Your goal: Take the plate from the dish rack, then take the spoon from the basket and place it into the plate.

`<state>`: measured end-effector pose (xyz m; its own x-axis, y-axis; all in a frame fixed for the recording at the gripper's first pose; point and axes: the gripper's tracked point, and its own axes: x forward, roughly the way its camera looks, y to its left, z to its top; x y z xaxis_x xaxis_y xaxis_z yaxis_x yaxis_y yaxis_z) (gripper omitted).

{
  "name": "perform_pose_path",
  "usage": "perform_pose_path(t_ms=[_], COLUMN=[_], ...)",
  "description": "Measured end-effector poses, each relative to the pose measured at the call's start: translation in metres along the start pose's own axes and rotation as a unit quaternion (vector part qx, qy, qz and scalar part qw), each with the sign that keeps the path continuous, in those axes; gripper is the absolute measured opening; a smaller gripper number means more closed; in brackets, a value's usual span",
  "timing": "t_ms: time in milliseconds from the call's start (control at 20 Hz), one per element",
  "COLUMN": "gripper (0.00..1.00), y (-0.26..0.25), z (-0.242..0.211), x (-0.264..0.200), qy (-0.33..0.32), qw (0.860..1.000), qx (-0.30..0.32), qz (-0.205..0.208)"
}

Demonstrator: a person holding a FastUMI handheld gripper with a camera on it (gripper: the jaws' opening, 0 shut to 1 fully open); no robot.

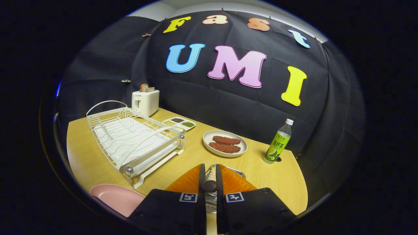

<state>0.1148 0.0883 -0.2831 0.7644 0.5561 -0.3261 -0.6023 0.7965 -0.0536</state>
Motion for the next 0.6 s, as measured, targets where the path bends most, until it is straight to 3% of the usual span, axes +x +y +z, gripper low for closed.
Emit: perform_pose_path(t_ms=[300,600], gripper=[0.16,0.16], y=[-0.017,-0.031], z=[0.03,0.089], x=[-0.006,-0.032], qy=[-0.01,-0.043], qw=[1.0,0.999], qx=[0.021,0.034], qz=[-0.002,0.0])
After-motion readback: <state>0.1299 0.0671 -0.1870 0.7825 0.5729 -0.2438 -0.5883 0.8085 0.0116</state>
